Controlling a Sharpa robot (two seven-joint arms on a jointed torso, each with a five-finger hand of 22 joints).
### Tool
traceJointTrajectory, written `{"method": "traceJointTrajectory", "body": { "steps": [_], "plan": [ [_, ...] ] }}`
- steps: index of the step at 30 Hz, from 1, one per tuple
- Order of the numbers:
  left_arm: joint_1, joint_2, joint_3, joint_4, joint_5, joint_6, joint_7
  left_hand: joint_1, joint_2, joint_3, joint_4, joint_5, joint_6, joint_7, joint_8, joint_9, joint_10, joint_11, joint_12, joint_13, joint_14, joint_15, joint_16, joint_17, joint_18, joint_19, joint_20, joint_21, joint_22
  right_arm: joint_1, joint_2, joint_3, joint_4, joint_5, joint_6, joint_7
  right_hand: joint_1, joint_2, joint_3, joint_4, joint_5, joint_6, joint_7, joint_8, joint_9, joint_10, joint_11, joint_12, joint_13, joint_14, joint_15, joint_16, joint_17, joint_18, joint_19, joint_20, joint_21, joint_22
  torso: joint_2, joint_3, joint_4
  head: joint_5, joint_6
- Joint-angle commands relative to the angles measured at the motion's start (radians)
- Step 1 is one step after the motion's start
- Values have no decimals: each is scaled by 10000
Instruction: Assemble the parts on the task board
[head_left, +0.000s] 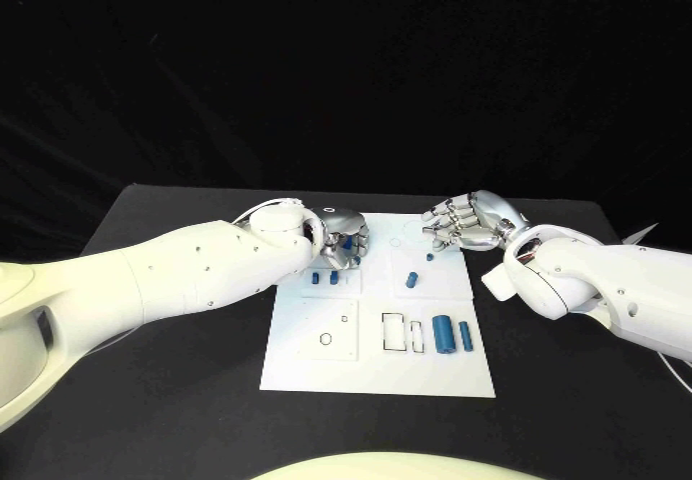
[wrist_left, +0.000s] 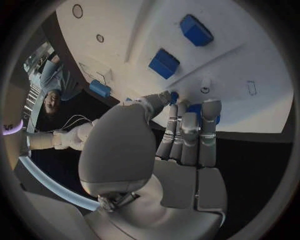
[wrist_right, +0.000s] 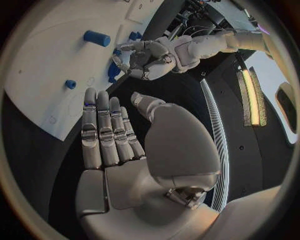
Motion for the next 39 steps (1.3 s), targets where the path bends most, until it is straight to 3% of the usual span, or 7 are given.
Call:
{"method": "traceJointTrajectory", "body": {
  "steps": [1,5,13,18,26,39],
  "plan": [
    [-19,46,-54,-11,13,163,140,12,107,78,-43,23,158,-5,-62,-18,143,-28,-67,-36,127,-16,107,44,-186,61,-26,105,85,-6,10,4,21,-10,66,49,-7,-52,21,-21,51,-26,72,-59,-8,75,9,-44,-9,40,-1,-59,-17,53,-8,50,-8,-15,-6,2,2,-3,-16],
    [-27,54,-158,-15,25,152,185,7,145,103,-83,26,252,-25,-97,-31,264,-67,-92,-71,153,-60,177,55,-193,73,-54,183,172,-6,11,4,22,-10,72,46,-7,-52,21,-21,51,-26,72,-59,-8,75,9,-44,-9,40,-1,-59,-17,53,-8,50,-8,-15,-3,0,2,-8,-16],
    [-31,66,-231,-27,41,188,196,36,216,148,-164,26,352,-46,-167,-52,422,-122,-144,-121,218,-119,293,109,-210,110,-105,312,315,-6,20,5,17,-10,87,45,-18,-59,12,-20,52,-31,86,-69,-12,80,19,-58,-30,54,5,-79,-28,52,-3,53,-7,-34,2,6,2,-17,-24],
    [-31,63,-241,-38,43,215,182,93,316,189,-255,24,476,-50,-201,-55,568,-157,-180,-156,239,-142,356,108,-223,118,-138,391,403,-6,21,5,16,-10,91,43,-18,-59,12,-20,52,-31,86,-69,-12,80,19,-58,-30,54,5,-79,-28,52,-3,53,-7,-34,0,6,1,-19,-37],
    [-31,52,-245,-15,76,8,252,408,815,232,-709,21,1117,-39,-166,77,1278,-286,-176,-148,870,-197,952,796,-328,425,-207,969,1022,-6,24,5,21,-9,99,41,-31,-61,4,-15,52,-31,93,-74,-15,86,25,-69,-47,64,9,-96,-37,51,0,56,-8,-50,-2,-1,2,-27,-41],
    [-32,-186,-199,223,540,-435,447,307,845,194,-812,23,1308,-26,-243,119,1451,-287,-312,-163,994,-207,1067,881,-364,511,-220,1157,1226,-6,26,5,20,-8,156,19,-42,-62,-3,-10,53,-34,99,-81,-18,87,30,-80,-63,71,14,-113,-45,50,2,60,-9,-66,-10,-1,5,-13,25]
  ]
}}
